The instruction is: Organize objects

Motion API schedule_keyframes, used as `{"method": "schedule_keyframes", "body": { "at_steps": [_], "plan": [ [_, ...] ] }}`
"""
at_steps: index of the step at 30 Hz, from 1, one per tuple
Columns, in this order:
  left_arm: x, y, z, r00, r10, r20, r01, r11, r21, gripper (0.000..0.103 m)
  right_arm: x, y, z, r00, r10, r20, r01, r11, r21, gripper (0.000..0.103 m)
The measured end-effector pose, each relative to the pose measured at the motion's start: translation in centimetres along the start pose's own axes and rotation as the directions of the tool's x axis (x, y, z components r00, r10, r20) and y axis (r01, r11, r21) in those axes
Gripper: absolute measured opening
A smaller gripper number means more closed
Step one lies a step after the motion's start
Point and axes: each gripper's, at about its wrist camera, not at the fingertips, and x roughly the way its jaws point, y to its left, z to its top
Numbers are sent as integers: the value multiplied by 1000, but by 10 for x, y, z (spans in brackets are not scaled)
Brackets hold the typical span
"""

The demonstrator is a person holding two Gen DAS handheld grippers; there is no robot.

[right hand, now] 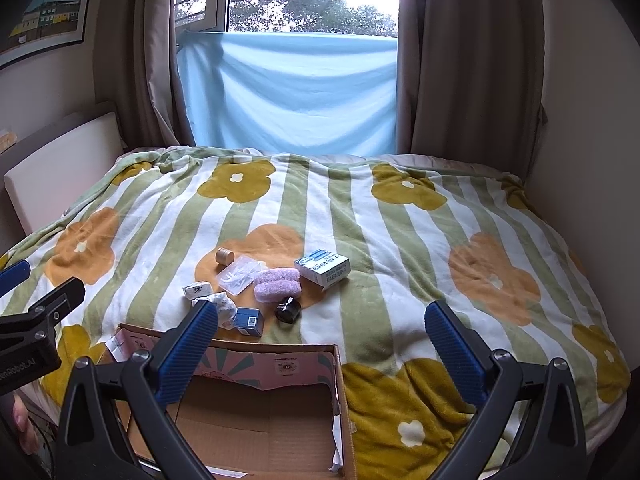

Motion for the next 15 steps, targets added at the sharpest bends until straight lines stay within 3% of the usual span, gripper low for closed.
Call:
{"method": "schedule_keyframes", "body": {
  "at_steps": [15],
  "plan": [
    [-1, 5, -2, 1000, -10, -4, 10, 1000, -7, 103, -3, 1, -3, 1000, 0, -19, 0, 1000, 13, 103]
  ]
}}
